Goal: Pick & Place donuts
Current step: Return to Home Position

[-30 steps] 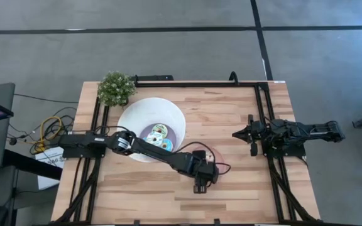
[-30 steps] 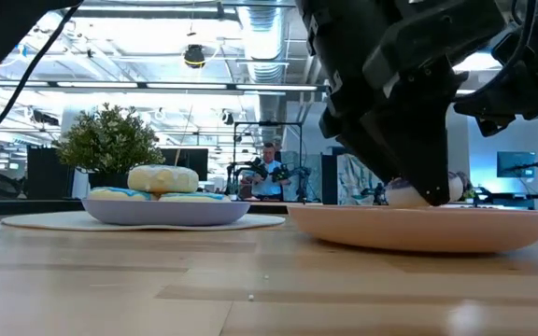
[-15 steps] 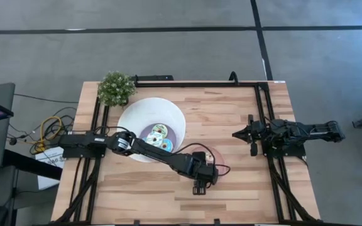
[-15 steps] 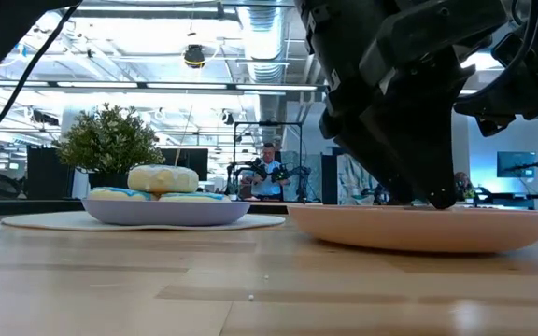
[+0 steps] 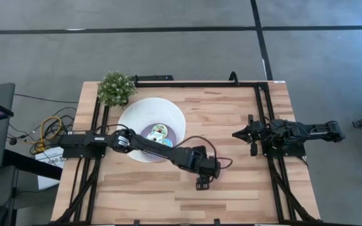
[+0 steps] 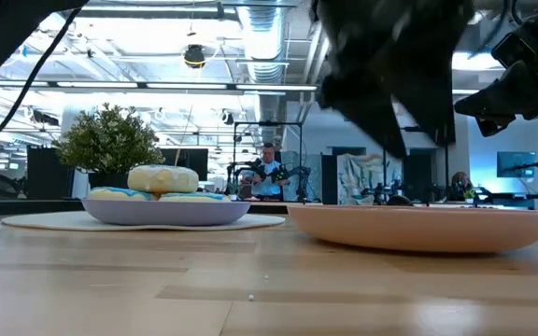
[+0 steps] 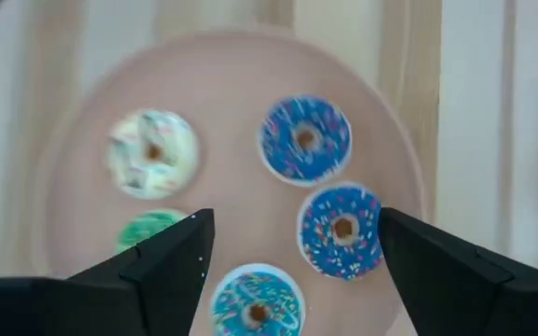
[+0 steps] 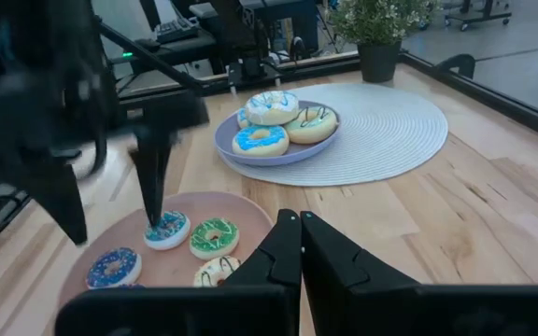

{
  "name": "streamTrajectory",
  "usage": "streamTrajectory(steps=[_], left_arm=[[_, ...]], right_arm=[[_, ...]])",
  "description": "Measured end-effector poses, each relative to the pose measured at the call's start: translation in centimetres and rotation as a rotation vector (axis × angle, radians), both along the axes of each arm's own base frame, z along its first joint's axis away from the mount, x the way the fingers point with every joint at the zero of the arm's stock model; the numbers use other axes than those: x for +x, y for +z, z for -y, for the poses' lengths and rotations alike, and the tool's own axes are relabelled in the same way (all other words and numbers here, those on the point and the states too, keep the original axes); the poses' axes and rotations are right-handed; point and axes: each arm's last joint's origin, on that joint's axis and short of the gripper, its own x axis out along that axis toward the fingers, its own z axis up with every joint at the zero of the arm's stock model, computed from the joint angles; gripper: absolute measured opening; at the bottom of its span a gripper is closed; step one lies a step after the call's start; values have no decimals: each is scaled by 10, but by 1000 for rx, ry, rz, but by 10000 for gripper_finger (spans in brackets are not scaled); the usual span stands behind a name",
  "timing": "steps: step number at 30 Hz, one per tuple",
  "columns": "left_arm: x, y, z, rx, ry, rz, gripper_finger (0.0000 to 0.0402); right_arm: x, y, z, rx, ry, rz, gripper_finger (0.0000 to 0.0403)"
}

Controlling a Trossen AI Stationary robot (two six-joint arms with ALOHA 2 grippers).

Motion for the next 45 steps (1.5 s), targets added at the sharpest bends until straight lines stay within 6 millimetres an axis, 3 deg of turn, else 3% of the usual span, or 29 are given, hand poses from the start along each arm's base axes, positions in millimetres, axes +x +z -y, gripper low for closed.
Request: streamTrajectory(steps=[4, 7, 10, 14, 15, 22, 25, 29, 40, 45], left_arm=[[3, 27, -11, -13, 51, 45, 276], [2, 40, -17, 15, 67, 98, 238], [-5, 49, -20, 96, 45, 81, 168], [-16, 50, -28, 151, 25, -23, 37], [-18, 51, -31, 162, 27, -42, 20], [-31, 51, -60, 174, -18, -146, 3], [-47, 51, -72, 163, -3, -135, 3], [-86, 49, -90, 110, 57, -5, 1], [-249, 36, -121, -54, 83, 528, 0], [-302, 25, -128, -39, 26, 717, 0]], right_arm=[[0, 0, 0, 0, 0, 0, 0], [0, 0, 0, 0, 0, 0, 0], [0, 0, 0, 0, 0, 0, 0], [0, 0, 0, 0, 0, 0, 0], [0, 0, 0, 0, 0, 0, 0], [0, 0, 0, 0, 0, 0, 0], [0, 0, 0, 0, 0, 0, 0], [0, 0, 0, 0, 0, 0, 0], [0, 0, 0, 0, 0, 0, 0], [0, 0, 0, 0, 0, -1, 0]])
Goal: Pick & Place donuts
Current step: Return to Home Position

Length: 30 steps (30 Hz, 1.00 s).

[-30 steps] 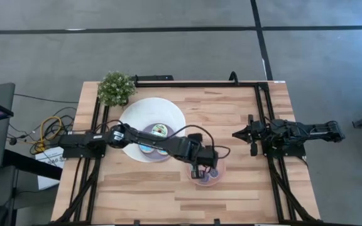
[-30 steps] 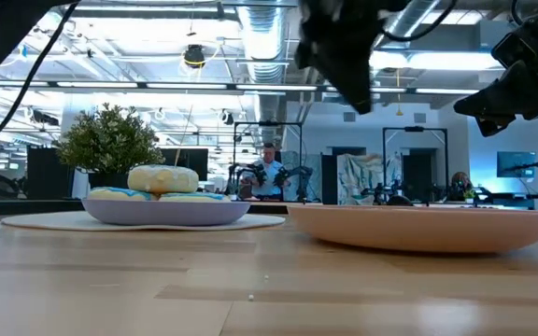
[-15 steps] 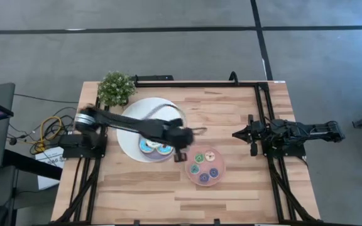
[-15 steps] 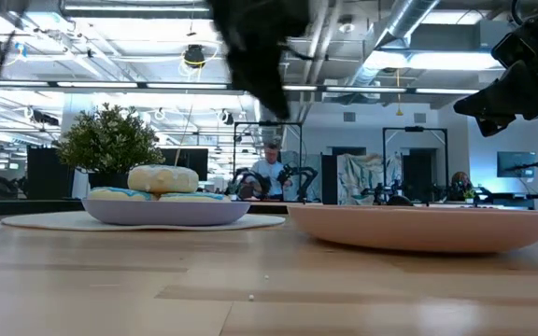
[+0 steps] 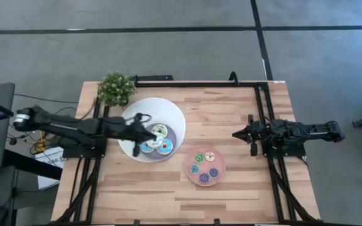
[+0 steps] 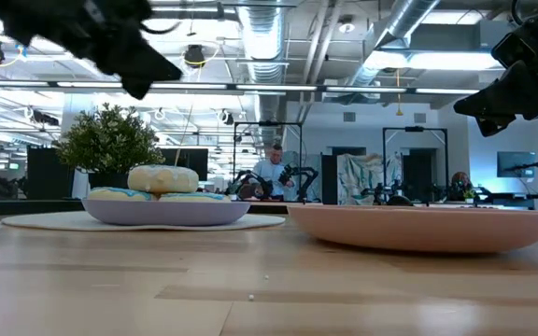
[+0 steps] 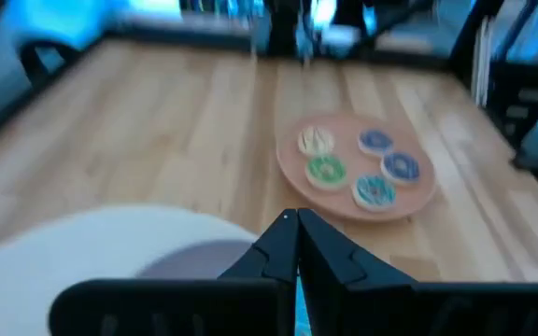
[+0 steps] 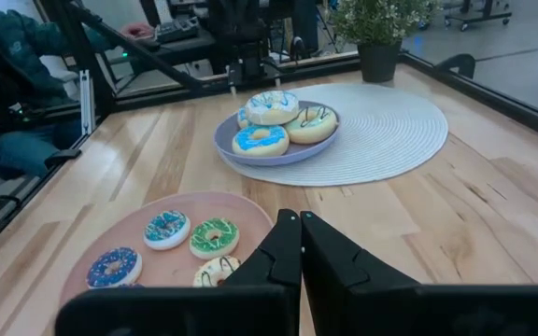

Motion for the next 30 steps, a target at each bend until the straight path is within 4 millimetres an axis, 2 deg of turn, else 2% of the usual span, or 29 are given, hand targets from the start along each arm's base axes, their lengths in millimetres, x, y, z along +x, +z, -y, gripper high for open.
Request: streamTrajectory(steps=[7, 15, 22, 30], left_arm=[[-53, -8, -9, 62, 35, 231, 0], [-90, -19, -10, 85, -5, 428, 0], [-105, -38, -9, 87, 2, 547, 0], [-102, -50, -8, 118, -53, 478, 0]], right_arm=[[0, 0, 0, 0, 0, 0, 0], [0, 0, 0, 0, 0, 0, 0], [0, 0, 0, 0, 0, 0, 0], [0, 0, 0, 0, -1, 0, 0]])
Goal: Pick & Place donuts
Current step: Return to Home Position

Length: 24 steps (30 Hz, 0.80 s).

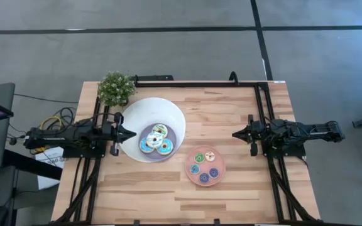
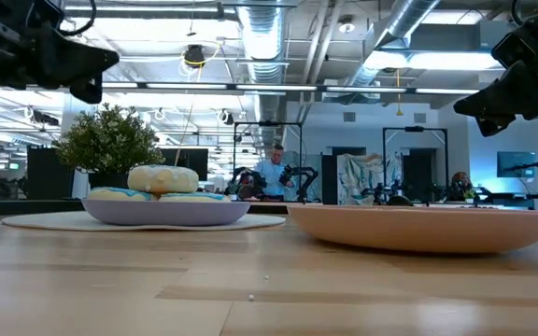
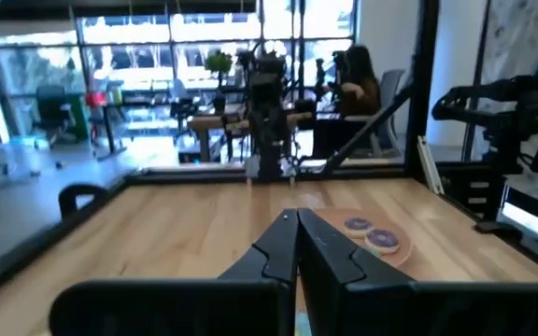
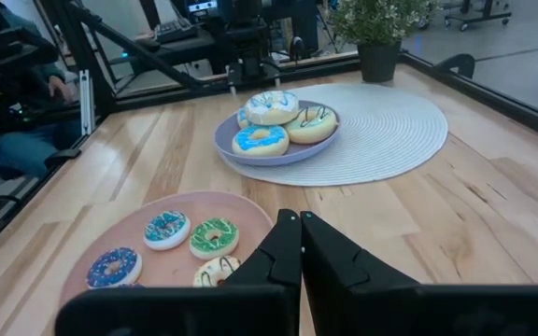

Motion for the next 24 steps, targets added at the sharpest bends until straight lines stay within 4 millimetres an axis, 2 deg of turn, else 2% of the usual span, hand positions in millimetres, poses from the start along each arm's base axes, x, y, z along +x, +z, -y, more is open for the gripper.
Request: streamTrajectory(steps=[7, 24], left_arm=[[0, -9, -1, -25, 23, -90, 0], [1, -10, -1, -42, 31, -93, 0]], right_arm=[[0, 0, 0, 0, 0, 0, 0], [0, 0, 0, 0, 0, 1, 0]])
